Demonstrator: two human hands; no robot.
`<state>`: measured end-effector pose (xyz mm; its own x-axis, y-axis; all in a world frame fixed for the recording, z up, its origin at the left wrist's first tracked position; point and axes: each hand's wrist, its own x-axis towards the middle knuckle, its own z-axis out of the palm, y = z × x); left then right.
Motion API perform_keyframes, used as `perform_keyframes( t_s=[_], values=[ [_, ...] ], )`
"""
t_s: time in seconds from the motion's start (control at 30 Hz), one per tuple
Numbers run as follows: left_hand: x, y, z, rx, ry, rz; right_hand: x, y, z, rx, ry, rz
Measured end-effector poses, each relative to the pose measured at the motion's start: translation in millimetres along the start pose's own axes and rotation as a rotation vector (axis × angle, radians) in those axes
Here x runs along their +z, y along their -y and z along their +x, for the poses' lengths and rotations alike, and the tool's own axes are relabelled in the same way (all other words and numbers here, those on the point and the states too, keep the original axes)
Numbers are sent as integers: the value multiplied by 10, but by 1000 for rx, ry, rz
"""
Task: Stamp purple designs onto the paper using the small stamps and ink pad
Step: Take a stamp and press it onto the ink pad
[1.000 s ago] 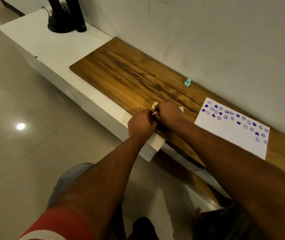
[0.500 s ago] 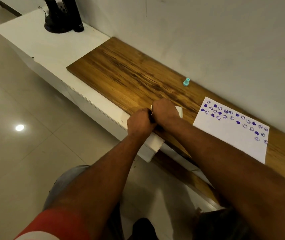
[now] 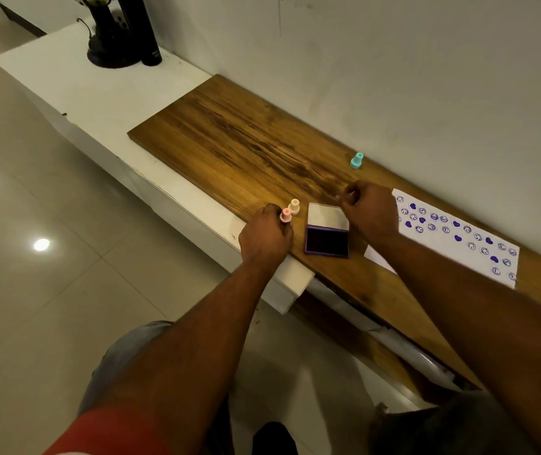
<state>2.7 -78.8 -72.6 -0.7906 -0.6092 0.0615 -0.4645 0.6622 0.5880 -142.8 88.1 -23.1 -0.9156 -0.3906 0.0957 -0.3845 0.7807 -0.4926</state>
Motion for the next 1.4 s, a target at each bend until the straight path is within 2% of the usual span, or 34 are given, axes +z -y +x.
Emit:
perform_keyframes(
  t_s=[0.07,0.13,0.23,0.4,0.7,0.97,1.13,1.4],
  values=[
    [-9,-5,3,-43,-7,-56,-121,-76,288,-22,-7,-155],
    [-37,-4,28,-77,-18,-94,-180,-121,559,-15,74,-307],
    [-75,-38,74,-85,-73,-107,-189,-161,880,-48,178,-361],
    [-81,-96,113,-52,-108,-134,-100,-293,1025,-125,177,-394],
    [-126,-175,90,19,-137,-150,-244,-271,611,6,56,-197],
    [-141,-339,-37,342,-24,-118,-449,288,-98,-266,126,-9],
    [-169,-372,-88,415,-26,-134,-468,359,-305,-330,152,30],
    [-165,-358,-76,391,-12,-183,-425,409,-321,-351,164,60]
  ],
)
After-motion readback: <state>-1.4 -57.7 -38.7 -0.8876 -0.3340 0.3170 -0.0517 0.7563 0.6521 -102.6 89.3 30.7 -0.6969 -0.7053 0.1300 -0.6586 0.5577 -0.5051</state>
